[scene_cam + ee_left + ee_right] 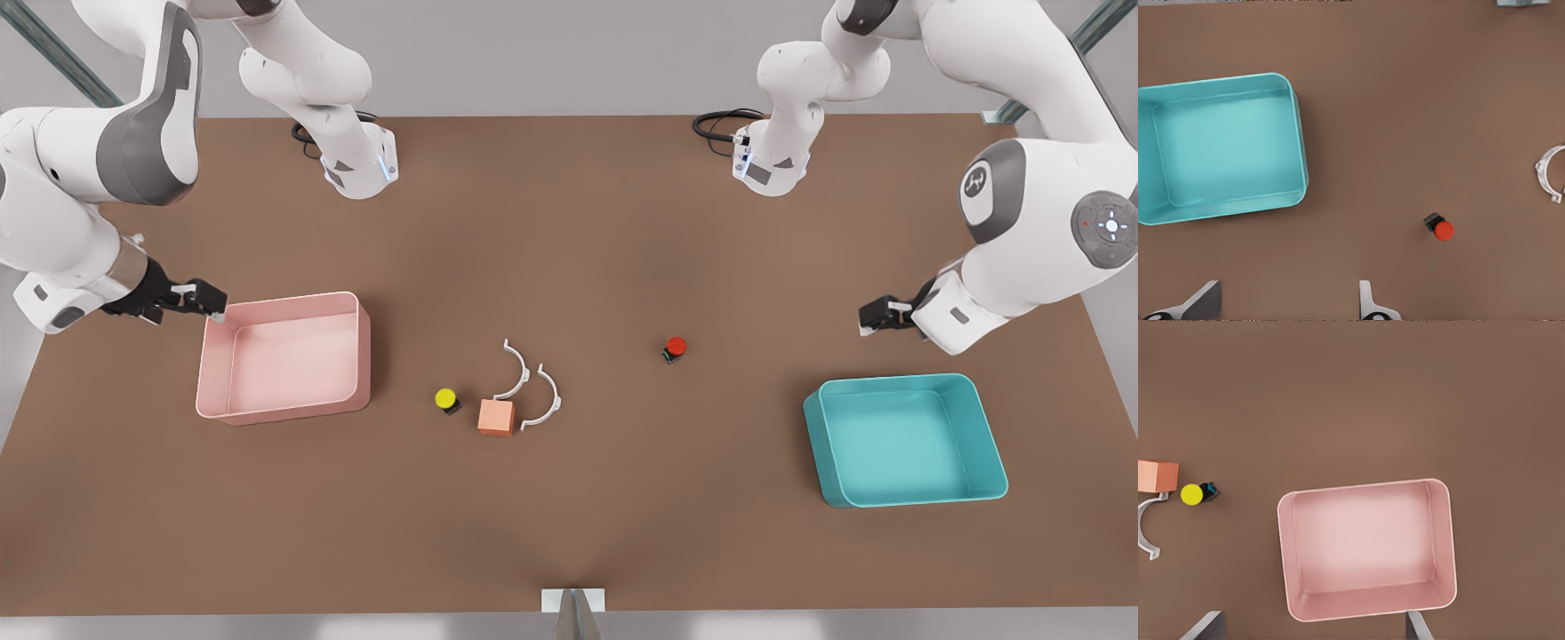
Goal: Place the red button in the blue storage box with the left arm, and place the yellow button in the pink storage box with the right arm
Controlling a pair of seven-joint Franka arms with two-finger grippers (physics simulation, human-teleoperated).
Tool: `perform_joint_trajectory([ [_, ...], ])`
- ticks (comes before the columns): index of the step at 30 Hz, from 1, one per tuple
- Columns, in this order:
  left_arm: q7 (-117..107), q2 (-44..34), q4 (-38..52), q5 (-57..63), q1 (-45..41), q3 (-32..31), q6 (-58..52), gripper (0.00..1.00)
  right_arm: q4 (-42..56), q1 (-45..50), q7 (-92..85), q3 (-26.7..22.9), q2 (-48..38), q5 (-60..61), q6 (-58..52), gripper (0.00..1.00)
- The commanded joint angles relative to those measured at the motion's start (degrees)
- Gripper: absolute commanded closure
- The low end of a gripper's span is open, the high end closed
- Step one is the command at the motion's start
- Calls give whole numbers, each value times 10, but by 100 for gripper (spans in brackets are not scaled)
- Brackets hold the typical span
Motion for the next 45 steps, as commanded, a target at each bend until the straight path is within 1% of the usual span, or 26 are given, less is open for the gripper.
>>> perform_joint_trajectory([
  [1, 5, 0, 0, 2, -1, 0, 10, 0, 0, 0, -11, 0, -1, 1, 9, 0],
  [4, -32, 11, -8, 0, -69, -2, 14, 0, -1, -1, -20, -3, 5, 0, 10, 0],
  [5, -64, 14, -28, 0, -102, -2, 24, 0, -2, 0, -21, -2, 15, 0, 16, 0],
  [6, -68, 6, -69, -1, -131, -2, 58, 0, -5, 2, -21, 1, 30, 0, 34, 0],
  [7, -59, 2, -114, -7, -145, -3, 104, 0, -16, 7, -25, 9, 46, 0, 42, 0],
  [8, -15, -20, -198, -7, -160, -4, 203, 0, -47, 8, -27, 27, 55, 0, 86, 0],
  [10, 50, -27, -273, -7, -180, -4, 303, 0, -59, 7, -27, 69, 91, 0, 122, 0],
  [11, 53, -27, -322, -7, -185, -5, 372, 0, -92, 6, -29, 96, 93, 0, 161, 0],
  [12, 53, -20, -358, -6, -206, -4, 434, 0, -140, 6, -30, 119, 91, -1, 224, 0],
  [14, 54, -5, -389, -4, -220, -5, 503, 0, -195, 8, -30, 149, 96, -4, 309, 0],
  [15, 57, 9, -421, -3, -228, -5, 569, 0, -205, 8, -30, 161, 125, -5, 348, 0],
  [16, 67, 22, -435, -3, -233, -5, 597, 0, -201, 15, -30, 170, 150, -15, 380, 0],
  [17, 67, 31, -435, -3, -240, -5, 606, 0, -198, 35, -30, 171, 170, -46, 412, 0],
  [19, 74, 52, -436, -2, -251, -5, 625, 0, -197, 42, -30, 171, 210, -46, 467, 0],
  [25, 77, 89, -437, -2, -259, -5, 643, 0, -200, 67, -30, 171, 280, -60, 543, 0],
  [26, 77, 95, -437, -2, -259, -5, 647, 0, -198, 64, -30, 170, 287, -83, 561, 0],
  [28, 77, 109, -437, -3, -259, -5, 648, 0, -182, 67, -30, 171, 298, -84, 568, 0],
  [33, 77, 132, -444, -3, -260, -5, 647, 0, -198, 72, -30, 171, 314, -84, 579, 0],
  [34, 77, 133, -444, -3, -260, -5, 647, 2, -208, 68, -30, 176, 311, -84, 579, 0],
  [36, 73, 134, -444, -3, -260, -5, 647, 25, -218, 67, -30, 178, 305, -84, 579, 0],
  [37, 72, 134, -446, -4, -259, -5, 647, 32, -219, 65, -30, 178, 306, -84, 580, 0],
  [39, 71, 133, -449, -4, -259, -5, 647, 36, -225, 63, -30, 178, 308, -84, 582, 0],
  [41, 71, 133, -452, -4, -259, -5, 647, 48, -233, 63, -30, 178, 312, -84, 582, 0],
  [42, 71, 132, -453, -4, -259, -5, 646, 49, -235, 64, -30, 178, 316, -84, 582, 0],
  [43, 70, 129, -453, -4, -259, -5, 644, 53, -236, 67, -30, 178, 317, -84, 582, 0],
  [45, 68, 122, -453, -4, -259, -5, 642, 54, -239, 65, -30, 178, 323, -84, 590, 0],
])
